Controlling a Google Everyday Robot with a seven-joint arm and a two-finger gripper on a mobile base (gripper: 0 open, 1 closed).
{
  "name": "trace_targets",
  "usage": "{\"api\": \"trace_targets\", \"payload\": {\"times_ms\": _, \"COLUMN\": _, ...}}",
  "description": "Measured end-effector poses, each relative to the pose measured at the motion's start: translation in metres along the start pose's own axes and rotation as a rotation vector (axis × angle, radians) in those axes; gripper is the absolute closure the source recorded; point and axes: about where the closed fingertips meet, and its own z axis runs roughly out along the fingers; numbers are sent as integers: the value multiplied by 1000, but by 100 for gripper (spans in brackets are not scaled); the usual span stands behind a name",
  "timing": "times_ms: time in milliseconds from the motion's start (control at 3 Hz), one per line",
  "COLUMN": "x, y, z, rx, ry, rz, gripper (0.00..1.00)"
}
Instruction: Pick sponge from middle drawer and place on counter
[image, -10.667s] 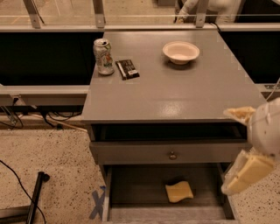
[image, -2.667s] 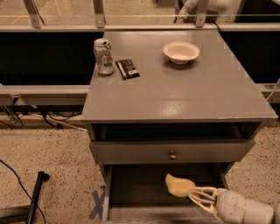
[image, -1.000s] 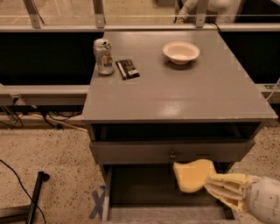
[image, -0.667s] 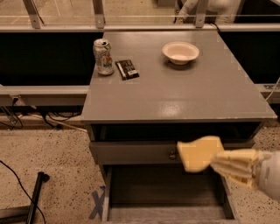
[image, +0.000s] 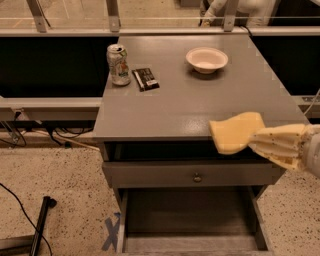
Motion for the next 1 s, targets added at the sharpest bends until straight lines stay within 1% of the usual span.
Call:
{"api": "trace_targets", "payload": {"times_ms": 333, "x": 31, "y": -35, "z": 12, "rx": 34, "ry": 21, "rz": 31, "gripper": 100}}
{"api": "trace_targets", "payload": {"times_ms": 667, "x": 72, "y": -62, "z": 31, "rx": 83, "ry": 50, "rz": 109, "gripper": 100}}
{"api": "trace_targets", "payload": {"times_ms": 1000, "x": 114, "y": -77, "z": 47, "rx": 117, "ry": 97, "rz": 181, "gripper": 100}}
